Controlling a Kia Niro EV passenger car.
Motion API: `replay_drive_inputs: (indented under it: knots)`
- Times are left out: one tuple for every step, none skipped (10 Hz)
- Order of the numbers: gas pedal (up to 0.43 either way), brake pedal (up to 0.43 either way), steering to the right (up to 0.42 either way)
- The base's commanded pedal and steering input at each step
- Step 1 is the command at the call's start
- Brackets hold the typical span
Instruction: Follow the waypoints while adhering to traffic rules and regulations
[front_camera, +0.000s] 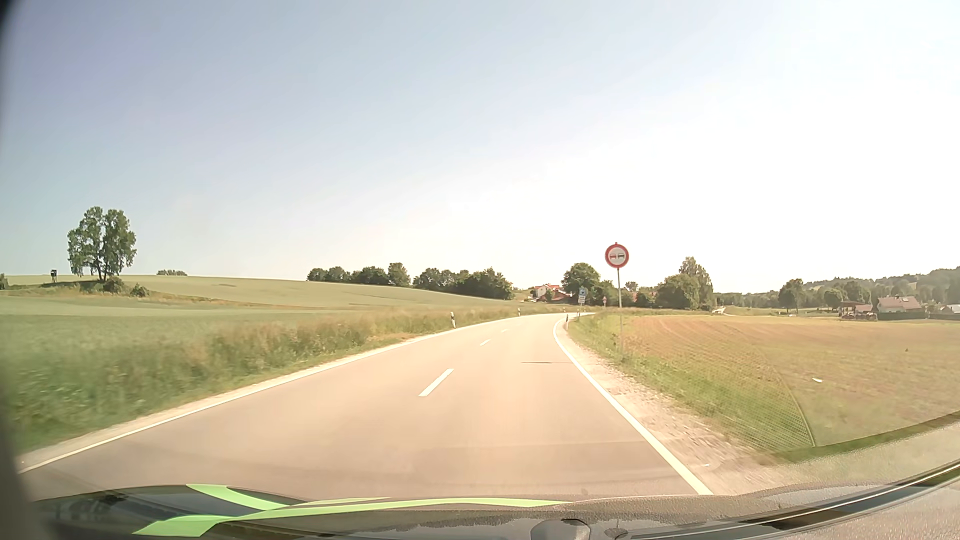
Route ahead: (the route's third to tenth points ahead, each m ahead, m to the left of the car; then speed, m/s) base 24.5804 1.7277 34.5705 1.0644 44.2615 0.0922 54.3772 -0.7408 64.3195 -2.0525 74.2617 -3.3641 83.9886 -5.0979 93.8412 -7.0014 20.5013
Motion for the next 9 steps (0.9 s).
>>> replay_drive_inputs:
  knots:
    - [0.157,0.000,0.006]
    - [0.150,0.000,0.006]
    - [0.150,0.000,0.004]
    - [0.138,0.000,0.001]
    - [0.138,0.000,0.000]
    - [0.138,0.000,0.001]
    - [0.138,0.000,0.005]
    - [0.138,0.000,0.007]
    - [0.138,0.000,0.008]
